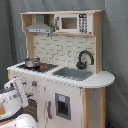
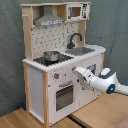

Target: Play with the kitchen

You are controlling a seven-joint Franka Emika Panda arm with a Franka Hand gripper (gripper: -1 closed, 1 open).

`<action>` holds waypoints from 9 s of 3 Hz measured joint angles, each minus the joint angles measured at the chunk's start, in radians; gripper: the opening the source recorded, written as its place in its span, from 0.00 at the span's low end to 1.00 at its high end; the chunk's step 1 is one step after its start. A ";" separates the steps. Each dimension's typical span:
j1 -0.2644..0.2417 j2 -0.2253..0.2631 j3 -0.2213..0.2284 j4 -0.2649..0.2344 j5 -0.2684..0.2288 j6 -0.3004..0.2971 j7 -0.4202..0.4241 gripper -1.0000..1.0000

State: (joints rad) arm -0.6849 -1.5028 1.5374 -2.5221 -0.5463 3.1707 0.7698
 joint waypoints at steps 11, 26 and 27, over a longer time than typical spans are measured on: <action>-0.164 0.008 -0.062 -0.016 0.204 0.296 -0.722 1.00; -0.078 0.186 -0.273 0.457 0.458 -0.577 -1.009 1.00; -0.119 0.223 -0.258 0.525 0.521 -0.625 -1.006 1.00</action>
State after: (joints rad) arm -0.8043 -1.2795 1.2794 -1.9969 -0.0248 2.5458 -0.2364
